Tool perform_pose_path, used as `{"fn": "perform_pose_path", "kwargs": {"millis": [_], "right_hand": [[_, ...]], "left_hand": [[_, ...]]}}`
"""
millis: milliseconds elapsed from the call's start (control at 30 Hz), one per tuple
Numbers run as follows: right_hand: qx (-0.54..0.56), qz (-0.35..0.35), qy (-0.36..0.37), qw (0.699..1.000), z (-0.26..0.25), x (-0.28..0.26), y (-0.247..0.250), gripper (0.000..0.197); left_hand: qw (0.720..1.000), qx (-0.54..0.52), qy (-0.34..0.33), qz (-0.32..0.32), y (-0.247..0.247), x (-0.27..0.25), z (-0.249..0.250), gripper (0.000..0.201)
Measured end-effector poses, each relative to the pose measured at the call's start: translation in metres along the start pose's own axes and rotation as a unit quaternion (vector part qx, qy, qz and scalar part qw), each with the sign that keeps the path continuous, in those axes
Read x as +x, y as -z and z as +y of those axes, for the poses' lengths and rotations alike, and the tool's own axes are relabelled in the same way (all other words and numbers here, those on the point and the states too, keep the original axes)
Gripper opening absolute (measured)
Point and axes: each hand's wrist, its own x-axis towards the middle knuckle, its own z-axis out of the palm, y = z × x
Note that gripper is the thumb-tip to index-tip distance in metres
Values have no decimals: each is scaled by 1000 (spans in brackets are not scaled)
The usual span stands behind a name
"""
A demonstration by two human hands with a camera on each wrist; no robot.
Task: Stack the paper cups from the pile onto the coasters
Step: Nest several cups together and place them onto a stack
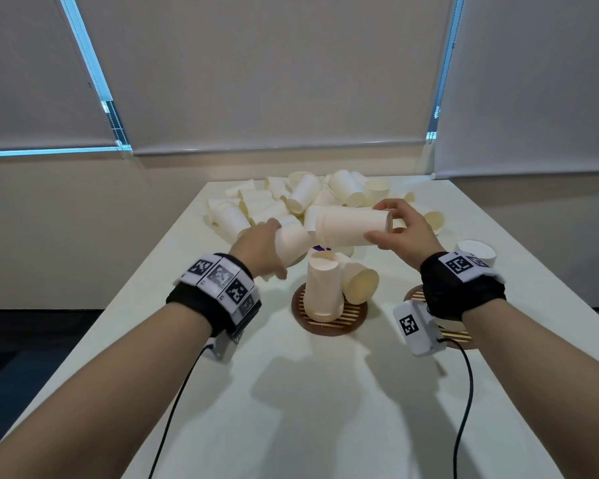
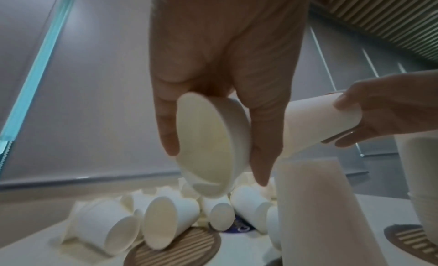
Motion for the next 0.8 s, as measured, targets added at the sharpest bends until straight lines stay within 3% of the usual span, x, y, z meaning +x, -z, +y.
{"fn": "perform_pose_path", "kwargs": {"millis": [300, 700, 800], "right_hand": [[58, 12, 24, 998, -26, -1, 18, 38], [136, 33, 37, 990, -45, -1, 21, 41], [108, 2, 28, 994, -46, 1, 16, 42]], "left_hand": [[994, -19, -92, 63, 4, 12, 28, 101], [990, -57, -115, 51, 6, 11, 28, 106], [983, -114, -132, 54, 5, 8, 34, 110]]}}
